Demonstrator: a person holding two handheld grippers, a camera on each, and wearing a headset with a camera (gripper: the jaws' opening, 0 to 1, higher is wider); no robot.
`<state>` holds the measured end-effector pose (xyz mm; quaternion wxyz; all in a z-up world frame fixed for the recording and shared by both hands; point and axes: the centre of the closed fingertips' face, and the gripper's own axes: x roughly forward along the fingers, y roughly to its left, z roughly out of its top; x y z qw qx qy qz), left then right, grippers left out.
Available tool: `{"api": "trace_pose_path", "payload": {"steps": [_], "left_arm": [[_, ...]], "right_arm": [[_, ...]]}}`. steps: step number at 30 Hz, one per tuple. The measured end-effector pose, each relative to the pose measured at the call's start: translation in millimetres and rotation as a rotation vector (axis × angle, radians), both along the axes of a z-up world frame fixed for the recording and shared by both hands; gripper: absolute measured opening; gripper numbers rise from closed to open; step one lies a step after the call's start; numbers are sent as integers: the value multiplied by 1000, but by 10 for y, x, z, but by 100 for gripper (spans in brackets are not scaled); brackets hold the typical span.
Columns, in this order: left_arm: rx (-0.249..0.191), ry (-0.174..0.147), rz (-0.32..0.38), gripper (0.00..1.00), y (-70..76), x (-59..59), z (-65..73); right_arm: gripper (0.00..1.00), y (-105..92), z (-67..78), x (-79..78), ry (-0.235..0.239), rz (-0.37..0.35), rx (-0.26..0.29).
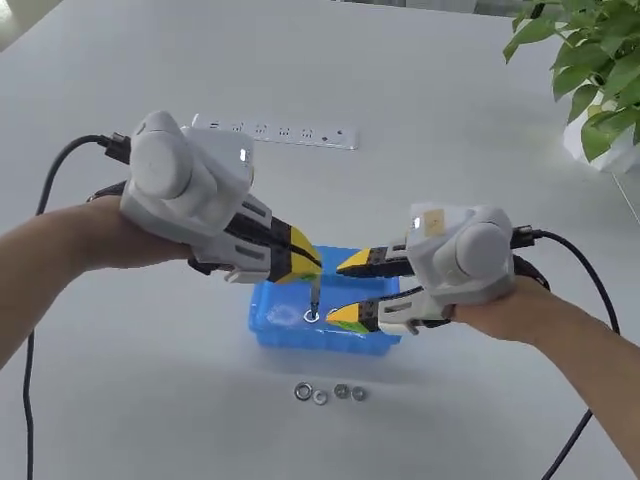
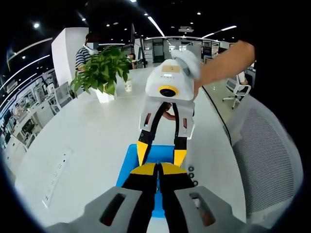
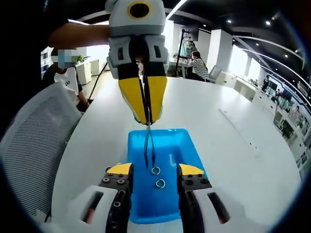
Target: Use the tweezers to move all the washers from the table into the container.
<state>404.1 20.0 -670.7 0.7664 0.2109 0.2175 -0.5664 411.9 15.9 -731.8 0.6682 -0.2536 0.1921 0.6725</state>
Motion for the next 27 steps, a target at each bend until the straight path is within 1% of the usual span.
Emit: {"api": "trace_pose_path", "payload": {"steps": [3, 4, 6, 9, 13, 21, 25, 27], "left_arm": [[-2, -9, 0, 5, -4, -26, 48], [-1, -11, -1, 5, -3, -33, 62], [-2, -16, -2, 5, -5, -52, 101], [-1, -24, -5, 5, -4, -81, 156], [0, -25, -9, 5, -2, -120, 199], [-2, -32, -8, 5, 4, -202, 296], [-2, -32, -9, 4, 4, -256, 341], [-1, -33, -9, 4, 8, -284, 352]], "right_arm": [[43, -89, 43, -7, 2, -34, 3], [45, -131, 56, -11, 11, -51, 4], [49, -206, 78, -11, 5, -77, 2], [54, -307, 103, -38, 20, -114, 3], [60, -428, 111, -65, 25, -154, -2], [61, -641, 179, -149, 18, -210, 8], [62, -732, 179, -185, 18, -234, 11], [62, -773, 180, -234, 20, -241, 13]]}}
